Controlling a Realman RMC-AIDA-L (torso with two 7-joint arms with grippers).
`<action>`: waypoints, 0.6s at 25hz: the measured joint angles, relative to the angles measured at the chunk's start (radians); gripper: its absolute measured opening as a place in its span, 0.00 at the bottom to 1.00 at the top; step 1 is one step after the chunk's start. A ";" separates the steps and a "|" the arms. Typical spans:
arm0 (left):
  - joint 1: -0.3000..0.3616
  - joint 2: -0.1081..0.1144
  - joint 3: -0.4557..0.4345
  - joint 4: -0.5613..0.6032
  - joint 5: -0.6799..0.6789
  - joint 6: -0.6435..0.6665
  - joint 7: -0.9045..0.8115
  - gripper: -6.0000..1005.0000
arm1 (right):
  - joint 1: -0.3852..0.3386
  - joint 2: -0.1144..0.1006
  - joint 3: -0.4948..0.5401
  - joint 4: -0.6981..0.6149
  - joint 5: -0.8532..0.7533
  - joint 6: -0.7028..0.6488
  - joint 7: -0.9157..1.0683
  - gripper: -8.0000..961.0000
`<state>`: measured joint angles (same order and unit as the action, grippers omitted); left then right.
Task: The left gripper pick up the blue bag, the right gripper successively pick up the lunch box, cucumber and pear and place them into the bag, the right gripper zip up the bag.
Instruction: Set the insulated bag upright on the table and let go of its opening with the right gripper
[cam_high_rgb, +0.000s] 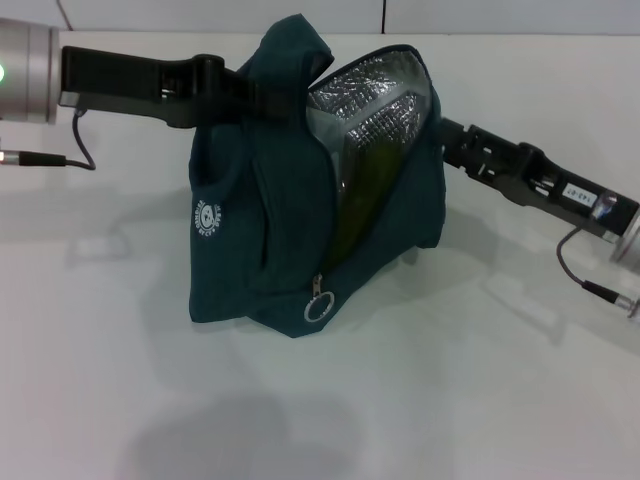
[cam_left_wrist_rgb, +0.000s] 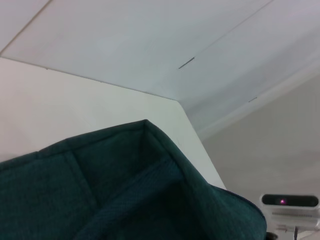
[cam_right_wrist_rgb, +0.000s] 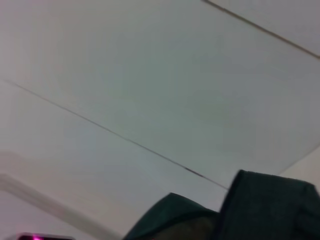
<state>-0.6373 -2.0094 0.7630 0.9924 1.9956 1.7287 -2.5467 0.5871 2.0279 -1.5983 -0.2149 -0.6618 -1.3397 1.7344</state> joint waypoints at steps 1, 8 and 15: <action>0.000 0.000 0.001 0.000 0.000 0.000 0.000 0.05 | 0.001 0.000 0.000 -0.005 0.000 -0.004 0.005 0.70; -0.004 -0.001 0.004 0.000 0.000 0.000 0.000 0.05 | 0.019 0.000 -0.024 -0.008 0.000 -0.004 0.071 0.70; -0.004 -0.003 0.007 0.000 0.000 0.000 0.001 0.05 | 0.028 0.000 -0.047 -0.008 -0.001 0.048 0.084 0.70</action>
<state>-0.6413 -2.0124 0.7697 0.9924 1.9959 1.7288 -2.5454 0.6154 2.0278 -1.6456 -0.2232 -0.6632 -1.2920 1.8186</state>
